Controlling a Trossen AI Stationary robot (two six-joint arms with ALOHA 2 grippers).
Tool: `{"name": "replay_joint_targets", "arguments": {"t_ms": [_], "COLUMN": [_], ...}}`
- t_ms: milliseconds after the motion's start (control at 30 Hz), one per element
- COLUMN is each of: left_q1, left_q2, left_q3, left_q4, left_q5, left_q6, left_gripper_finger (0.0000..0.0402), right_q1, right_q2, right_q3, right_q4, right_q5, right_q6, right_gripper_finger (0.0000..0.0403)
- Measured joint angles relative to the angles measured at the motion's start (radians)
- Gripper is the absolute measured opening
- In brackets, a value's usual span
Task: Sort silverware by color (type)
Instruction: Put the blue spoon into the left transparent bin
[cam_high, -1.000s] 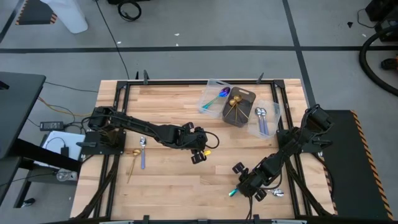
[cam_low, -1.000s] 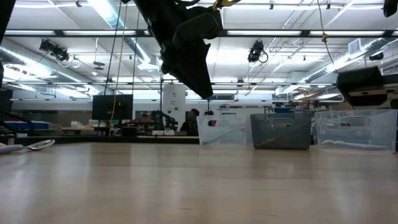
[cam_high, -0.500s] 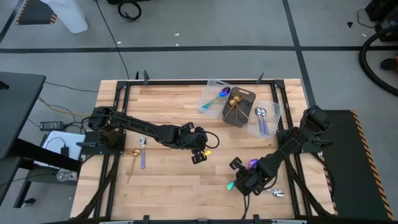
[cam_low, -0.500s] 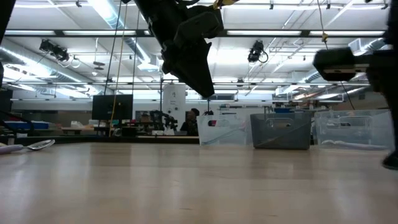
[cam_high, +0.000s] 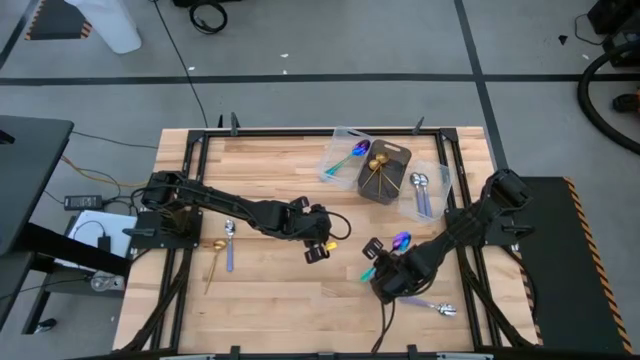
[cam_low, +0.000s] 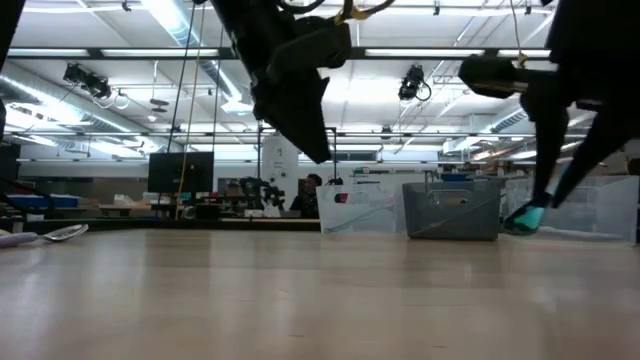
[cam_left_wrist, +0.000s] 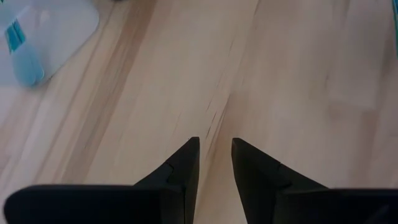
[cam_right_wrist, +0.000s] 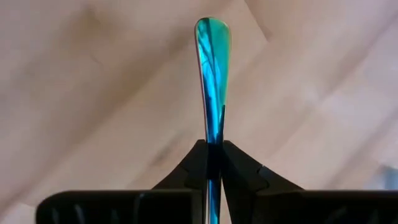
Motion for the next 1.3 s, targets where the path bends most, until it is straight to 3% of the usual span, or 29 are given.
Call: {"name": "replay_joint_targets", "arguments": {"t_ms": [533, 800, 1067, 1300], "left_q1": [-0.003, -0.03, -0.04, -0.039], "left_q2": [0.0, 0.0, 0.0, 0.0], "left_q3": [0.0, -0.01, -0.01, -0.01], "left_q4": [-0.152, -0.207, -0.207, -0.185], "left_q5": [-0.001, -0.108, -0.142, -0.148], "left_q6": [-0.043, -0.013, 0.046, 0.041], "left_gripper_finger": [0.0102, 0.0095, 0.0077, 0.0073], "right_q1": [-0.143, -0.184, -0.269, -0.387], "right_q2": [-0.002, -0.007, -0.125, -0.231], "right_q3": [0.0, 0.001, 0.001, 0.002], "right_q4": [-0.076, -0.091, -0.032, 0.117], "right_q5": [0.166, 0.306, 0.344, 0.339], "right_q6": [-0.18, -0.291, -0.4, -0.601], "right_gripper_finger": [0.004, 0.004, 0.004, 0.004]}}
